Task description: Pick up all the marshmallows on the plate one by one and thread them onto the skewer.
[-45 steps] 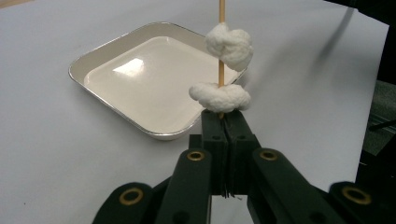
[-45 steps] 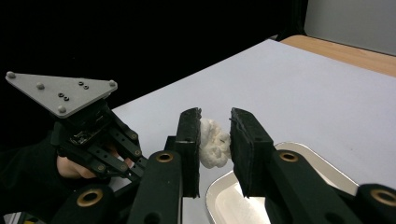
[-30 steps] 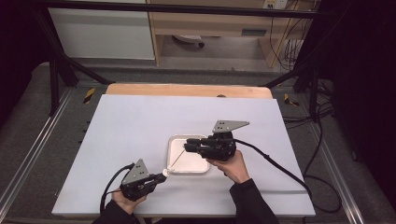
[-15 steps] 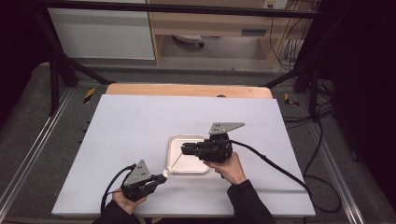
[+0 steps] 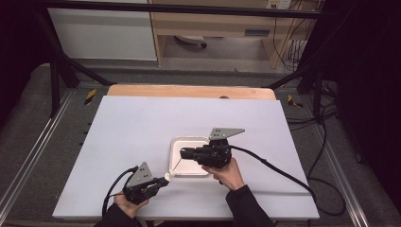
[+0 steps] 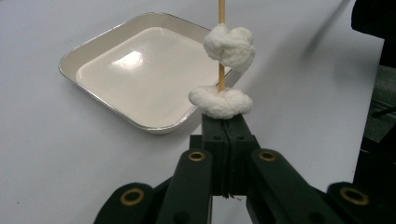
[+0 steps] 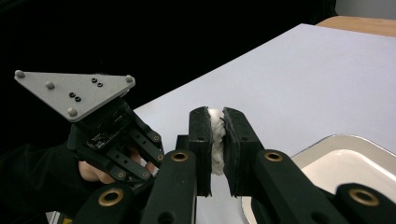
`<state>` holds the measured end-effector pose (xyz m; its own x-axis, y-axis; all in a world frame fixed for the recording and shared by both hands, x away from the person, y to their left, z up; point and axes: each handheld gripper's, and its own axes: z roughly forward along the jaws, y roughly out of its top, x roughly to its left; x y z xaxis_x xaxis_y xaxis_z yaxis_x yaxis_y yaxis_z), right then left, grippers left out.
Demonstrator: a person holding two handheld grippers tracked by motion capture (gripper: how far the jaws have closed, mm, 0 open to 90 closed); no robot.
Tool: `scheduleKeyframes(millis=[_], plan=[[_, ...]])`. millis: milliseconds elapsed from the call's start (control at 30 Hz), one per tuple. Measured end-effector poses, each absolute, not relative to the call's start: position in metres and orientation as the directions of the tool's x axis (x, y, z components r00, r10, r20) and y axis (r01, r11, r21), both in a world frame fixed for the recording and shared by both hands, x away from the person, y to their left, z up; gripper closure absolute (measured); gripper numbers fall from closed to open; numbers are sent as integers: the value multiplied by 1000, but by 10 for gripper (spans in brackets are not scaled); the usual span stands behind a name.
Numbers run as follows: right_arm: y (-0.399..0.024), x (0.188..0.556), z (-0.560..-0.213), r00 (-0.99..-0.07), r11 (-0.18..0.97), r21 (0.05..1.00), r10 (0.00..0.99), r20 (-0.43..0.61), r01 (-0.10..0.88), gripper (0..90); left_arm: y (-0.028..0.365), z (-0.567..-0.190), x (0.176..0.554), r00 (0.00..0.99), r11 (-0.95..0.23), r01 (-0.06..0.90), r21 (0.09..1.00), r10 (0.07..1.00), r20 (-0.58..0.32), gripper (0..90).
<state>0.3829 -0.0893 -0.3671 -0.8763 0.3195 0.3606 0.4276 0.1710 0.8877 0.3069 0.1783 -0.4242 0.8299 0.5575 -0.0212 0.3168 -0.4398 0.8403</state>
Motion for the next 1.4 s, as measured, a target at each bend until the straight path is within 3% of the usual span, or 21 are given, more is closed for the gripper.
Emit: scheduleKeyframes(millis=[1200,1300,1367,1400], plan=[[-84,375,-385,-872,145,885,298,387,442,832,175,-420,304,820,-429,305,850,573,-5,891],[-81,375,-389,-873,168,877,289,393,451,831,175,-415,304,827,-384,282,879,561,-20,891],[-73,373,-398,-875,191,867,258,409,461,831,171,-412,304,820,-433,258,864,570,41,891],[-72,372,-398,-879,186,874,264,396,449,830,172,-415,306,822,-415,280,866,569,8,891]])
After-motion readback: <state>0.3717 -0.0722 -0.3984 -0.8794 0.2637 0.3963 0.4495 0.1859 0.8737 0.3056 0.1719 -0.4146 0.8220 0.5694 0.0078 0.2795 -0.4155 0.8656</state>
